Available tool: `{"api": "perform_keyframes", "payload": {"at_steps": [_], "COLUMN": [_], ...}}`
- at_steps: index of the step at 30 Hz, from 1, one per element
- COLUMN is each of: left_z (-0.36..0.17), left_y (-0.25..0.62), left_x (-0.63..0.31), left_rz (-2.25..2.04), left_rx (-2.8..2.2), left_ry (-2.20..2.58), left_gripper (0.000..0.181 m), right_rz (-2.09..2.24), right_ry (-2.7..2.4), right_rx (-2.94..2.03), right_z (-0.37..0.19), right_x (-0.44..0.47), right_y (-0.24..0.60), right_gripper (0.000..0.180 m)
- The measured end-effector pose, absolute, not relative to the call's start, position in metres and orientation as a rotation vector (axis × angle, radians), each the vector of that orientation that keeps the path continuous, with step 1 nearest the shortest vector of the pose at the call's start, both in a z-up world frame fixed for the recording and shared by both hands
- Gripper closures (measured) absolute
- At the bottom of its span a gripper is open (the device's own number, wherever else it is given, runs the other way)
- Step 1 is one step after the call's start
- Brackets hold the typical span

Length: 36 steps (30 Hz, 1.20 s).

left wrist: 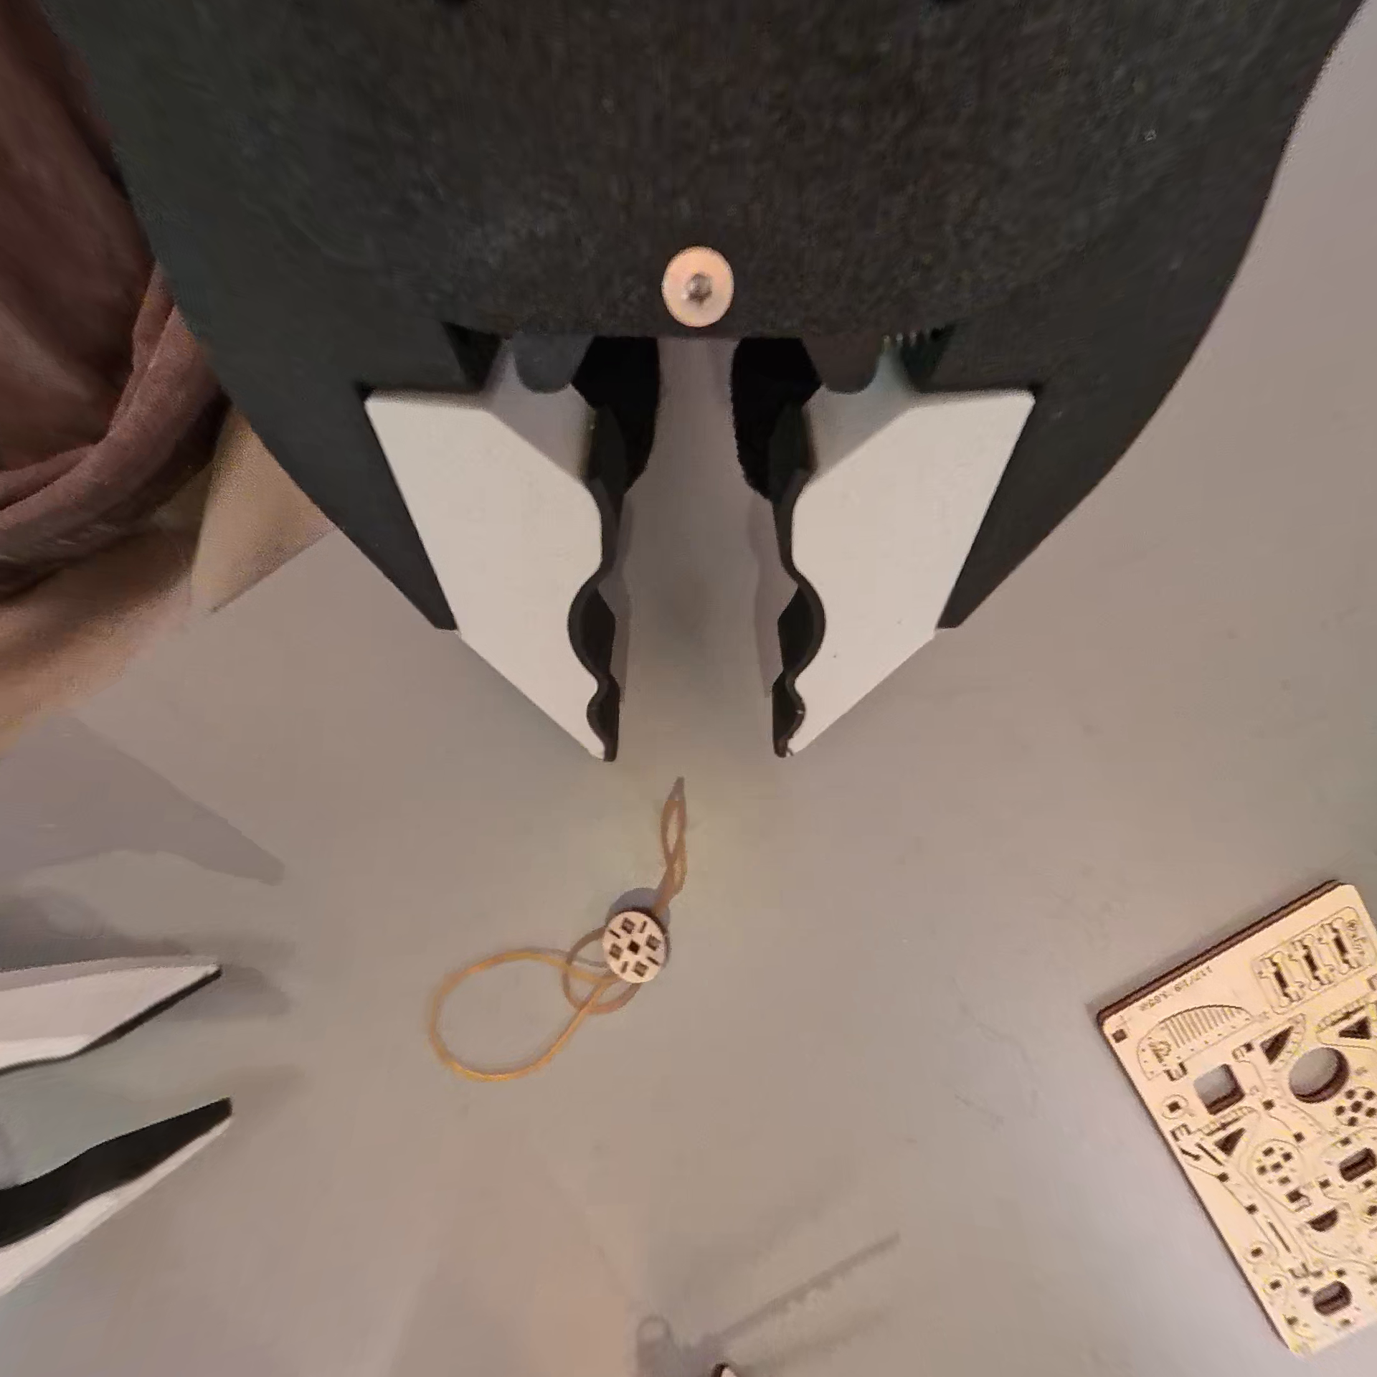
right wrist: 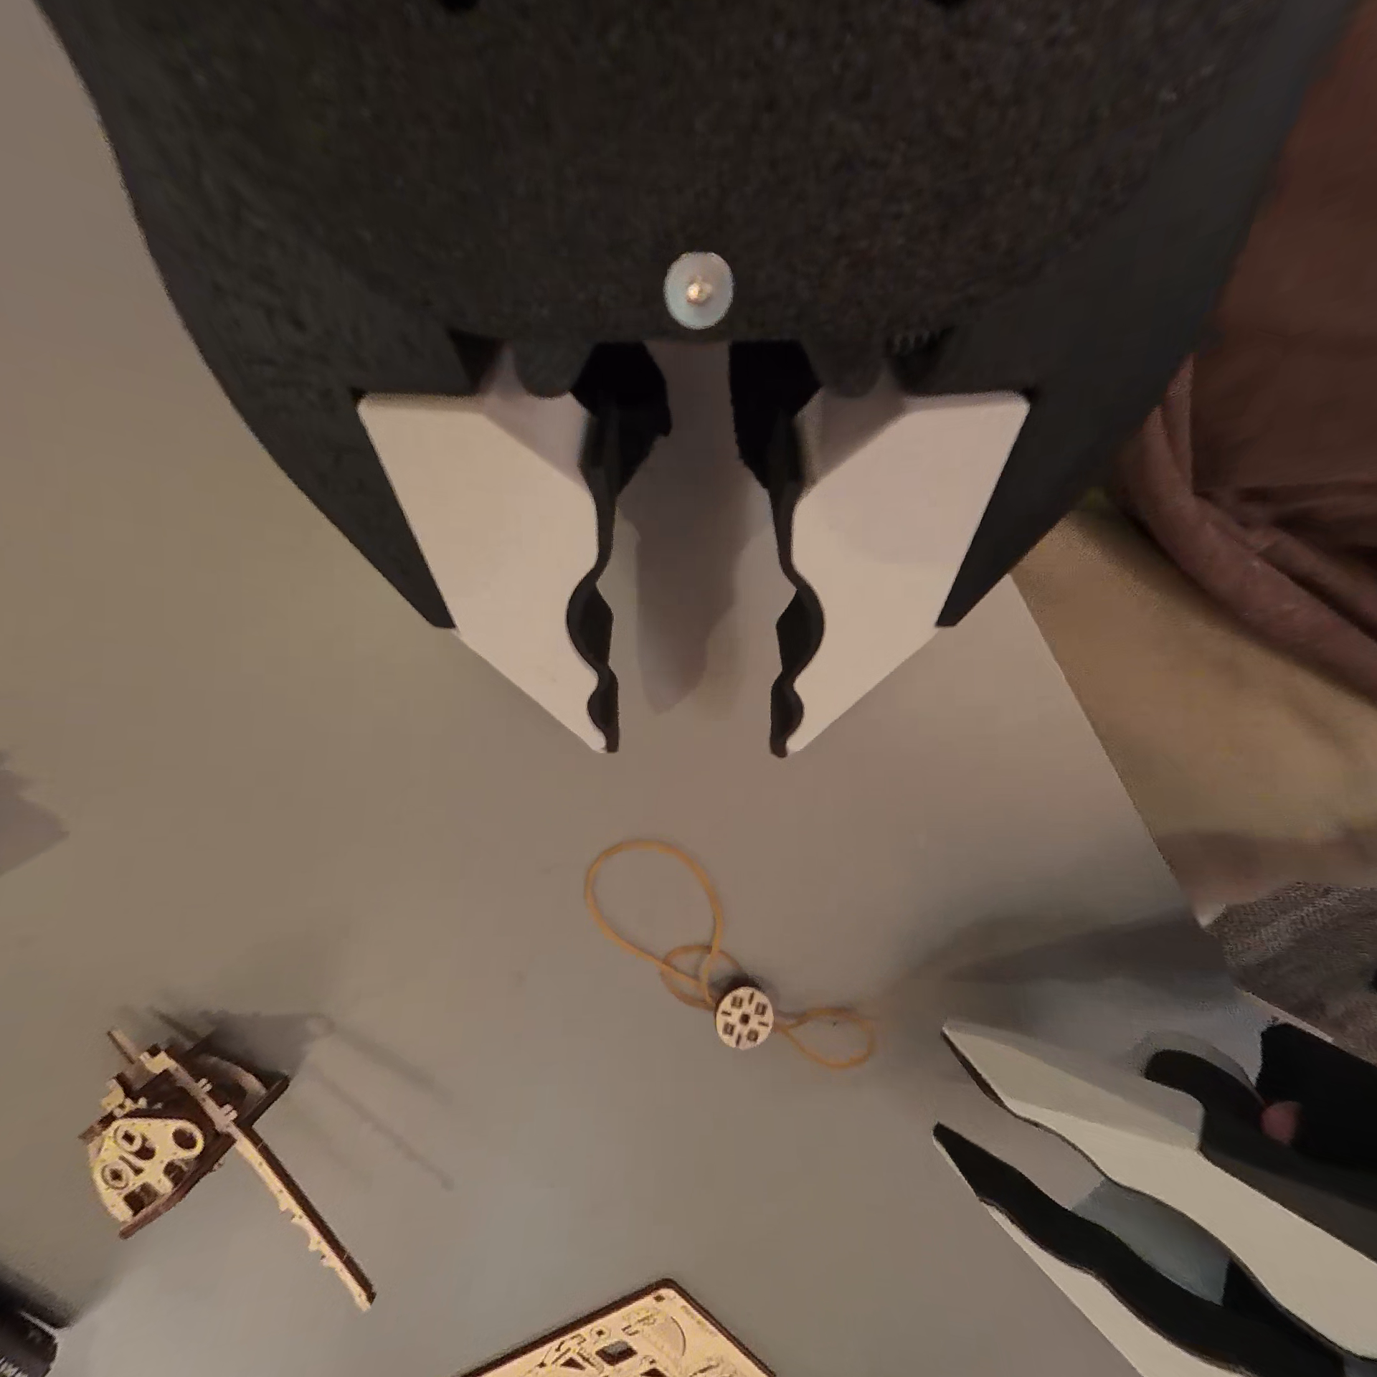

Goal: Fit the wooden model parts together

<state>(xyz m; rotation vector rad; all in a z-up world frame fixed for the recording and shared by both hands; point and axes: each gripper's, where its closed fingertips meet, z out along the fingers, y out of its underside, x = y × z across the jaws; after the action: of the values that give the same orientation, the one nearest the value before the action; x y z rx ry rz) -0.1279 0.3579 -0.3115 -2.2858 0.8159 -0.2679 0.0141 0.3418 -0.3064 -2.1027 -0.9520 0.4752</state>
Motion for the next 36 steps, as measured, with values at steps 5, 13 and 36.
{"api": "perform_keyframes", "payload": {"at_steps": [5, 13, 36], "left_z": [-0.301, -0.303, -0.252], "left_y": [0.36, 0.372, 0.569], "left_x": [-0.121, -0.111, 0.171], "left_rz": [-0.225, -0.194, -0.653], "left_rx": [-2.213, -2.185, -2.4], "left_ry": [0.858, 0.908, 0.893], "left_gripper": [0.144, 0.144, 0.088], "right_rz": [0.511, 0.33, 0.274], "right_ry": [-0.887, -0.66, -0.312], "right_rx": [-2.125, -2.07, -1.981], "right_z": [-0.306, -0.289, -0.249], "right_x": [0.02, 0.078, 0.19], "right_y": [0.342, 0.398, 0.422], "right_gripper": [0.131, 0.106, 0.1]}}
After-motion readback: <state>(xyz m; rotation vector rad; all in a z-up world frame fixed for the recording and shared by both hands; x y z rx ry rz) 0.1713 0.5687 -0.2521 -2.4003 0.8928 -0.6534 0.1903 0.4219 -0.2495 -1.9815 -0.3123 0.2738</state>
